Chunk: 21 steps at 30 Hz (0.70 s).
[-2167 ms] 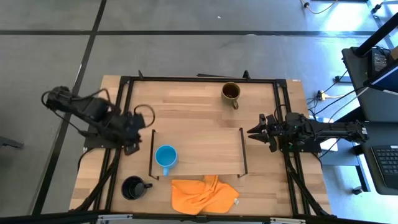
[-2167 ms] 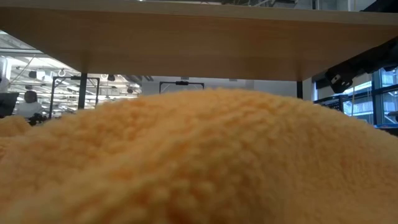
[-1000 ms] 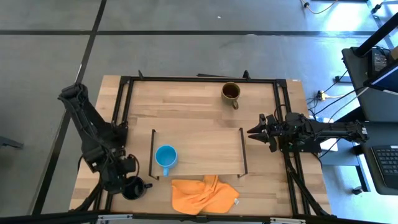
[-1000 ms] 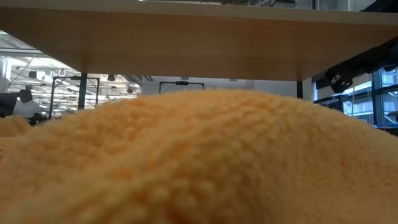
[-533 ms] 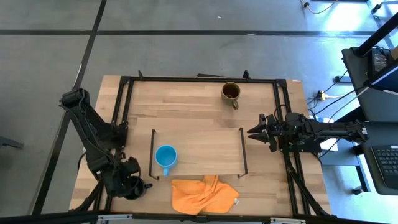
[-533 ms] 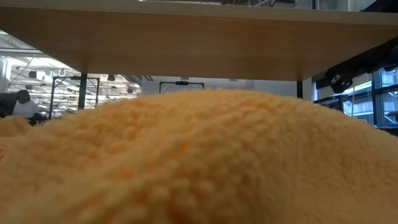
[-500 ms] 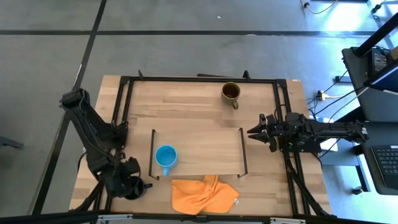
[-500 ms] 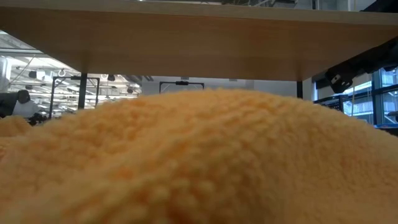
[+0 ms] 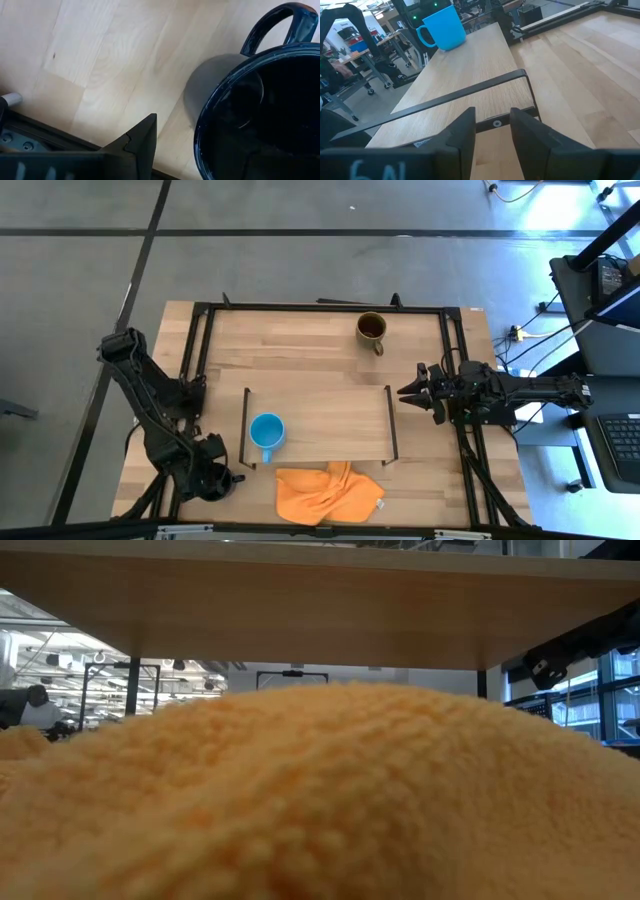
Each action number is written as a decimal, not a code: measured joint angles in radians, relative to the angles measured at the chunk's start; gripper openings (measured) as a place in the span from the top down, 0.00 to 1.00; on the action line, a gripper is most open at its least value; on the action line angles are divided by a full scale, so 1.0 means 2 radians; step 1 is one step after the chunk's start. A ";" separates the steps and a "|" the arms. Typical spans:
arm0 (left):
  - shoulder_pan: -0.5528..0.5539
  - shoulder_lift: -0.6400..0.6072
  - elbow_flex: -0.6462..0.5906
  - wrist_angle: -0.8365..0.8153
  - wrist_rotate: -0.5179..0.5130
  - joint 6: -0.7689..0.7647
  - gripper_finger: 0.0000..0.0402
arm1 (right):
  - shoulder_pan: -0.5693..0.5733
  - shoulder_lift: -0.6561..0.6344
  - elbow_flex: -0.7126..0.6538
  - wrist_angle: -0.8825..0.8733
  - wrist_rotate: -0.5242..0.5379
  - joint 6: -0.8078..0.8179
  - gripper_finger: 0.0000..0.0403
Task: Stack small to large cups/mugs on shelf
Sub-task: Put the dark blue mug on the shelf
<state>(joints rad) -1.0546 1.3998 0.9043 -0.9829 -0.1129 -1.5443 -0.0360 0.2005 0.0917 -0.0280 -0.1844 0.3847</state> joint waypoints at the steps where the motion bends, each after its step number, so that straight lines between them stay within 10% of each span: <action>1: 0.000 0.000 0.000 0.000 0.001 0.000 0.62 | 0.000 0.000 0.000 0.000 0.000 0.000 0.69; 21: 0.000 0.000 0.000 0.002 0.012 0.000 0.79 | 0.000 0.000 0.000 0.000 0.000 0.000 0.69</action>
<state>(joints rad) -1.0538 1.3998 0.9043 -0.9789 -0.0882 -1.5436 -0.0363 0.2008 0.0917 -0.0279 -0.1844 0.3845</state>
